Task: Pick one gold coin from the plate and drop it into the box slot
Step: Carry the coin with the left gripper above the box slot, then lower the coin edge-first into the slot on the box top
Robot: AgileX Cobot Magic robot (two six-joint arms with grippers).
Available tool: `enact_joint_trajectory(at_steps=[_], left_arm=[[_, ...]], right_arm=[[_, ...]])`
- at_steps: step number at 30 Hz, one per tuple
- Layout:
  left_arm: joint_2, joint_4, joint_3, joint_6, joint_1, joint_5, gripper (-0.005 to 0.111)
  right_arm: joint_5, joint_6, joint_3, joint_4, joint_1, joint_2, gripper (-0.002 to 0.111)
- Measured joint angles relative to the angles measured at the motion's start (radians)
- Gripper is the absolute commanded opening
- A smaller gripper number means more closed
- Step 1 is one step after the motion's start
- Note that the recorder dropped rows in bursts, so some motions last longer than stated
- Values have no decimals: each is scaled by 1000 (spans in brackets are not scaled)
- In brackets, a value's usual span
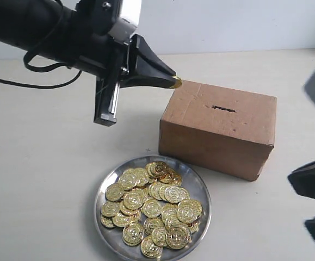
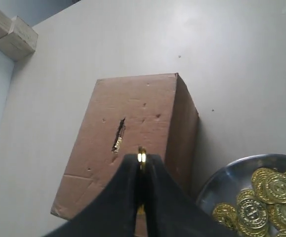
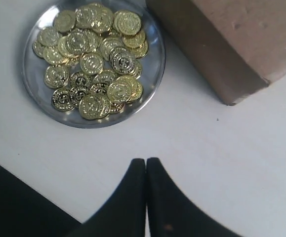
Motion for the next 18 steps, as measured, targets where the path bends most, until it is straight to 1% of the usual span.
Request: enact_joint_trajectory(at_steps=[2, 5, 6, 7, 8, 9, 11, 12, 15, 18], left_arm=[[63, 0, -54, 0, 0, -4, 0], [127, 2, -115, 0, 0, -4, 0], [179, 2, -169, 0, -2, 6, 0], [202, 2, -193, 0, -5, 14, 0], [258, 2, -255, 0, -11, 26, 0], [309, 3, -314, 0, -20, 38, 0], [362, 12, -381, -2, -35, 55, 0], [413, 31, -447, -4, -54, 67, 0], [522, 82, -591, -55, -90, 117, 0], [595, 110, -685, -149, -93, 163, 0]], right_arm=[[56, 11, 0, -2, 0, -93, 0], [101, 16, 0, -2, 0, -164, 0], [122, 18, 0, -2, 0, -197, 0], [129, 18, 0, -2, 0, -207, 0], [142, 18, 0, -2, 0, -224, 0], [148, 18, 0, -2, 0, -226, 0], [158, 18, 0, -2, 0, -231, 0], [162, 18, 0, -2, 0, -231, 0], [166, 18, 0, -2, 0, -231, 0], [166, 18, 0, -2, 0, -231, 0]])
